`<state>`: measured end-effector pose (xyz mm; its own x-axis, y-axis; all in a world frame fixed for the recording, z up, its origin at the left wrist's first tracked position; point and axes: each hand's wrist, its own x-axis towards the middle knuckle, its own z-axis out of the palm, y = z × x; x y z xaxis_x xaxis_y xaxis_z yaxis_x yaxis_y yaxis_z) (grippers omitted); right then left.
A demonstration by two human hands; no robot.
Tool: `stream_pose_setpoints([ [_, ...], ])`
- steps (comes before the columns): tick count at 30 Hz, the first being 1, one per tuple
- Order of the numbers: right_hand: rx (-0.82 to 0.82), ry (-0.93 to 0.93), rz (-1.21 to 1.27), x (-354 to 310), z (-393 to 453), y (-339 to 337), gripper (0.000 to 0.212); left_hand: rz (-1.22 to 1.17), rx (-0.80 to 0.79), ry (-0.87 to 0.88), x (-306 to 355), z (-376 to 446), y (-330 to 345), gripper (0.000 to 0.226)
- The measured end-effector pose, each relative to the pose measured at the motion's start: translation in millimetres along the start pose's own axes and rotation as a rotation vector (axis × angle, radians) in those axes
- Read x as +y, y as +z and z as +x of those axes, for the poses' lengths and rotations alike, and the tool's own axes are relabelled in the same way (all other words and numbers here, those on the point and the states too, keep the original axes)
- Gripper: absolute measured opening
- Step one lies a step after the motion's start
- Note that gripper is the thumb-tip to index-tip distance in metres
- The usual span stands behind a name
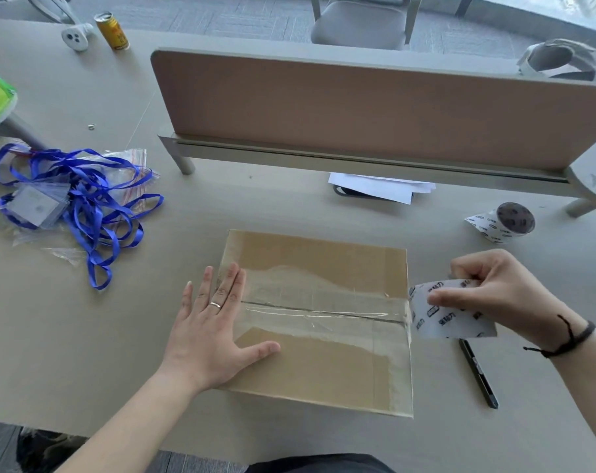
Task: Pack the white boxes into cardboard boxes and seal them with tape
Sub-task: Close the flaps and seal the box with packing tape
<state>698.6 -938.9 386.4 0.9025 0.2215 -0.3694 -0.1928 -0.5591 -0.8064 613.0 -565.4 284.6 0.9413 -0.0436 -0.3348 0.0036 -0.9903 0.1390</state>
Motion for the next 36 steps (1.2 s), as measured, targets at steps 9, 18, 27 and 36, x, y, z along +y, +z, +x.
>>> stream_pose_setpoints([
  [9, -0.048, 0.142, -0.132, 51, -1, -3, 0.069, 0.055, 0.013, 0.001, 2, 0, -1, 0.123],
  [18, -0.110, 0.114, -0.199, 57, 6, -6, 0.071, 0.217, 0.060, 0.109, 20, -2, 6, 0.122],
  [27, -0.107, 0.127, -0.241, 74, 14, -1, 0.066, 0.180, 0.051, 0.110, 52, 0, 11, 0.127],
  [36, -0.113, 0.131, -0.254, 81, 19, 2, 0.065, 0.177, 0.047, 0.165, 73, 2, 15, 0.123],
])
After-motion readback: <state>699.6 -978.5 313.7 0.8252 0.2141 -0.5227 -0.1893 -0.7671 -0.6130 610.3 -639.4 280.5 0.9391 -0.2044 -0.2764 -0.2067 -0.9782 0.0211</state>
